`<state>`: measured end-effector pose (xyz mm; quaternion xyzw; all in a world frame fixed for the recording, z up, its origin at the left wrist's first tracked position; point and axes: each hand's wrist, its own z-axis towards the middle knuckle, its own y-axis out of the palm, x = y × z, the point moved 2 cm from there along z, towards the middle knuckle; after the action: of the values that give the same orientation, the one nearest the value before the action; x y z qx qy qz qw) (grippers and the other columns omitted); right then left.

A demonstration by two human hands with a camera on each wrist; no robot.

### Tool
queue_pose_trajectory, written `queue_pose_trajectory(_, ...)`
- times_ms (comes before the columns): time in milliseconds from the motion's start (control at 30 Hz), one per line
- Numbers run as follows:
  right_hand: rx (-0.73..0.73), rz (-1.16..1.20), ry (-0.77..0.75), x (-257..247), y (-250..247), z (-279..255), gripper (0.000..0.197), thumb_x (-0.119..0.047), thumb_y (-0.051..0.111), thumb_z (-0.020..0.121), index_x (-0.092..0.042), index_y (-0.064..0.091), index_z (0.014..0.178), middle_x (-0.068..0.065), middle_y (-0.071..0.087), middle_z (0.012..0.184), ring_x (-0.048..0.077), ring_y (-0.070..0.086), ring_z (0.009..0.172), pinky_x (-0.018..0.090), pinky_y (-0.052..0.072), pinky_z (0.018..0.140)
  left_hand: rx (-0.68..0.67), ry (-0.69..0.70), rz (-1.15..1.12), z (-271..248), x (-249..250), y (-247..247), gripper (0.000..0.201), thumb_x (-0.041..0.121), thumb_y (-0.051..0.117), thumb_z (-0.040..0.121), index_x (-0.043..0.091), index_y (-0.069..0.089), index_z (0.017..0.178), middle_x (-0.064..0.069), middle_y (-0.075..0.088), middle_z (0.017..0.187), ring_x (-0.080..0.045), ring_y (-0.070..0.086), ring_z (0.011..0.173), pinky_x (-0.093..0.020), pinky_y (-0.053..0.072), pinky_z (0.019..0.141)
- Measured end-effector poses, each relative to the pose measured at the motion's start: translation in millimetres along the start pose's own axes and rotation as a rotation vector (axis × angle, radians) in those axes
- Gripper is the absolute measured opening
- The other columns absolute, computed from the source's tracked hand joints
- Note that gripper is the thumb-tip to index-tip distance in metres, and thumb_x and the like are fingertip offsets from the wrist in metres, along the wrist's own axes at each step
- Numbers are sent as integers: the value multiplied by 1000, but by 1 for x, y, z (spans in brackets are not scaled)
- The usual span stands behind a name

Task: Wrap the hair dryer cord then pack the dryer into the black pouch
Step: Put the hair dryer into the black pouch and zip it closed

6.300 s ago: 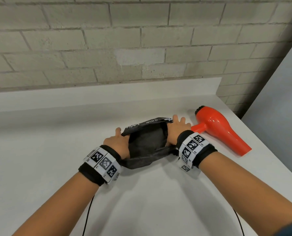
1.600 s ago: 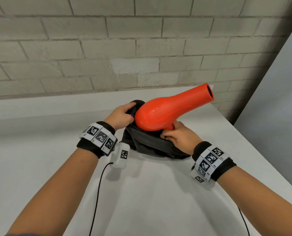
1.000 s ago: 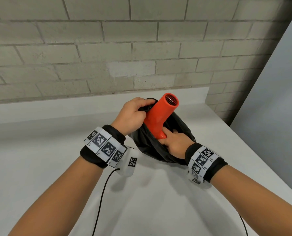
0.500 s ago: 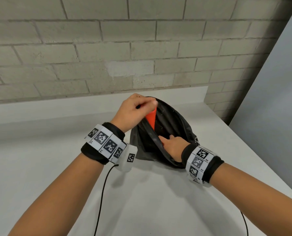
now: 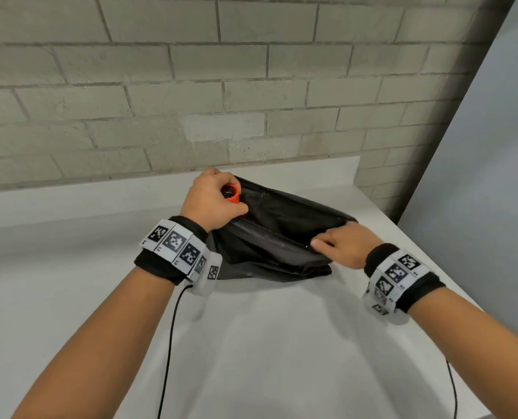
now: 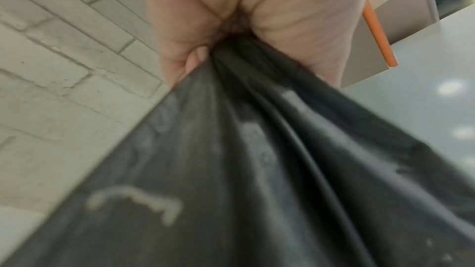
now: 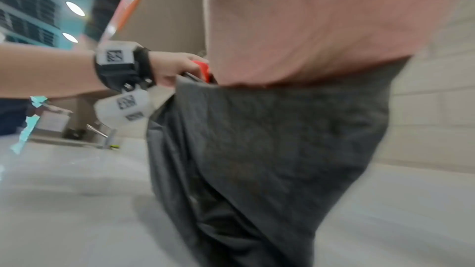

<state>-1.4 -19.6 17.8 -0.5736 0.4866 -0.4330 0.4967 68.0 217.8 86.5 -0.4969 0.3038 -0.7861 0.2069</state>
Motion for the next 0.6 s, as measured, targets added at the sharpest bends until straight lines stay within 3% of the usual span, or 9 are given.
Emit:
queue_pose_trajectory(67,136,63,-11,15,-9,-1,63,-57,19,84,-16,66,82,6,65,70,22,56,67,30,38,67,-11,0,0,-2,-1,1,20,14,73,63,21,57,74,-1,45,92,-19,47,88,-28,38,77)
queue_pose_trajectory(167,352,173,16,29,-23,-7,59,-51,32,88,-6,54,57,4,47,48,19,40,47,28,31,55,-1,-11,18,-4,-2,4,18,15,72,64,22,56,70,2,43,89,-17,46,85,-27,37,76)
queue_pose_trajectory(233,550,333,33,30,-36,-13,52,-42,47,89,-7,46,50,5,40,44,18,36,44,20,25,49,8,-25,30,-3,-4,3,20,15,71,64,25,54,64,6,40,82,-16,46,82,-26,36,74)
queue_pose_trajectory(300,783,516,32,27,-50,-19,48,-39,54,82,-6,47,48,4,39,42,12,38,42,17,28,46,8,-43,45,-1,-6,1,20,15,71,65,25,53,61,9,38,78,-16,46,81,-26,36,72)
queue_pose_trajectory(400,1013,746,46,23,-63,-21,50,-44,48,78,-5,47,48,-9,40,37,1,42,43,11,29,45,-13,-47,77,-1,-4,0,15,17,70,66,21,57,64,10,37,78,-16,46,80,-27,36,72)
queue_pose_trajectory(467,1052,807,61,22,-65,-19,56,-44,41,81,4,55,56,-8,53,46,2,50,48,9,31,48,-39,-41,105,-1,-2,0,10,18,70,67,20,60,67,8,38,79,-16,47,81,-28,39,74)
queue_pose_trajectory(500,1053,811,66,22,-65,-18,57,-42,39,84,7,59,64,3,59,55,0,54,54,6,33,51,-53,-40,118,0,-1,-1,9,20,69,68,20,61,67,8,40,79,-17,49,81,-29,42,75)
queue_pose_trajectory(533,1046,811,68,23,-65,-18,53,-40,39,86,4,61,67,8,59,61,-6,55,56,3,34,52,-65,-39,131,0,-2,-2,7,22,68,69,21,61,68,6,43,80,-19,51,81,-31,43,77)
queue_pose_trajectory(600,981,812,59,26,-65,-20,36,-37,39,87,-13,49,61,1,46,56,-8,46,49,5,33,49,-127,-30,114,2,-6,-4,13,32,68,72,20,63,71,-1,52,84,-21,55,83,-31,44,75)
